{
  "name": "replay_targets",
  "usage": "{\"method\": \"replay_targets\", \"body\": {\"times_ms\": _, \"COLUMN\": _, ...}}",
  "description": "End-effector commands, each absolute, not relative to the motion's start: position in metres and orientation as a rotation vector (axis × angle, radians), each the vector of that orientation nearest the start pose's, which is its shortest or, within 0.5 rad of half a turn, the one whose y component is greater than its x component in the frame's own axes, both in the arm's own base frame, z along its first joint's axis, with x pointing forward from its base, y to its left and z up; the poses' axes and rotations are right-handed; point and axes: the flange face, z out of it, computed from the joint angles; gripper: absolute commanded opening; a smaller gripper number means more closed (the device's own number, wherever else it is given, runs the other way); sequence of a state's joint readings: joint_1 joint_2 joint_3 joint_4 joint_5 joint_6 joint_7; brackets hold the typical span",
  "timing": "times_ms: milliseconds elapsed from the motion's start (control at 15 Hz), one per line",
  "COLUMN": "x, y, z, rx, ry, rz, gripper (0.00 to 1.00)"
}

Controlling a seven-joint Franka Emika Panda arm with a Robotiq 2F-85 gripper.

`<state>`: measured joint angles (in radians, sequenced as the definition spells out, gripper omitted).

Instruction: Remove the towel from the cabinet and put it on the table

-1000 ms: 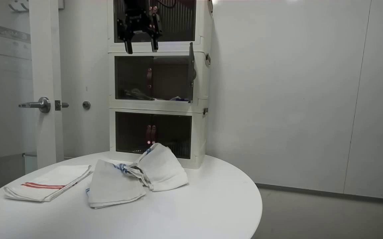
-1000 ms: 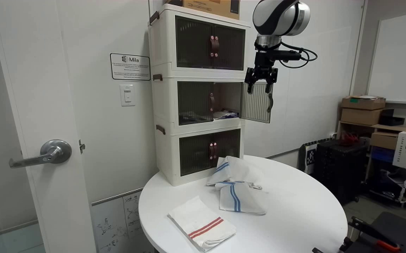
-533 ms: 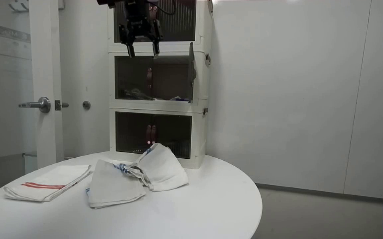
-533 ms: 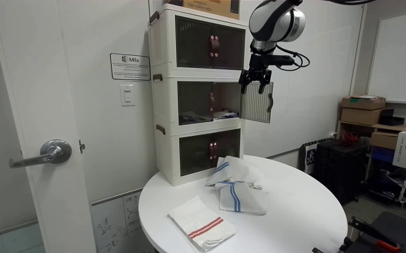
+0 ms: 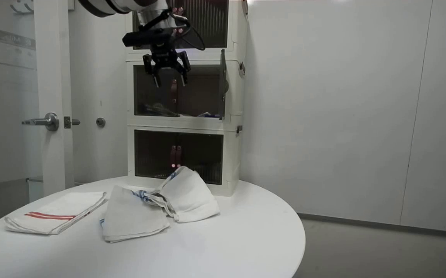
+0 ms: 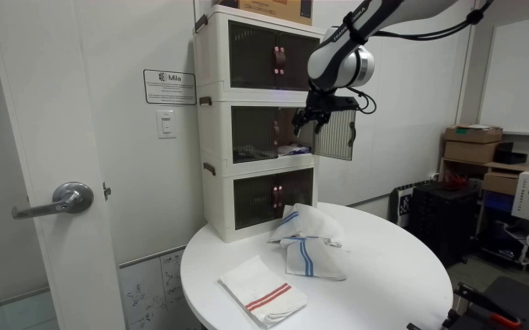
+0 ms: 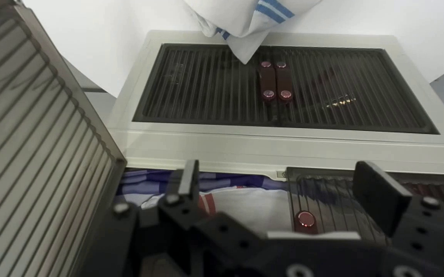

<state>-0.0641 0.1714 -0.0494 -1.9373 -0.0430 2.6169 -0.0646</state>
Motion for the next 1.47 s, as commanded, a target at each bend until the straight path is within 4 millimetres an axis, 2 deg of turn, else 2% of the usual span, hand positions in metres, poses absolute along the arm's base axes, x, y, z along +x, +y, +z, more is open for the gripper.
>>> {"method": "replay_targets", "body": {"times_ms": 0, "x": 0.657, "y": -0.082, "z": 0.442, "rx": -3.133, "ry": -0.036, "rz": -0.846, "gripper": 1.00}}
{"method": "replay_targets", "body": {"times_ms": 467, "x": 0.695, "y": -0.112, "z": 0.421, "rx": -3.126, "ry": -0.058, "rz": -1.001, "gripper": 1.00}}
{"method": "replay_targets", "body": {"times_ms": 867, "x": 0.718, "y": -0.113, "z": 0.398, "rx": -3.131, "ry": -0.129, "rz": -1.040, "gripper": 1.00}}
{"method": "replay_targets", "body": {"times_ms": 1133, "x": 0.731, "y": -0.117, "z": 0.395, "rx": -3.102, "ry": -0.056, "rz": -1.139, "gripper": 1.00}}
{"method": "replay_targets", "body": {"times_ms": 1400, "x": 0.740, "y": -0.118, "z": 0.388, "rx": -3.102, "ry": -0.076, "rz": -1.152, "gripper": 1.00}}
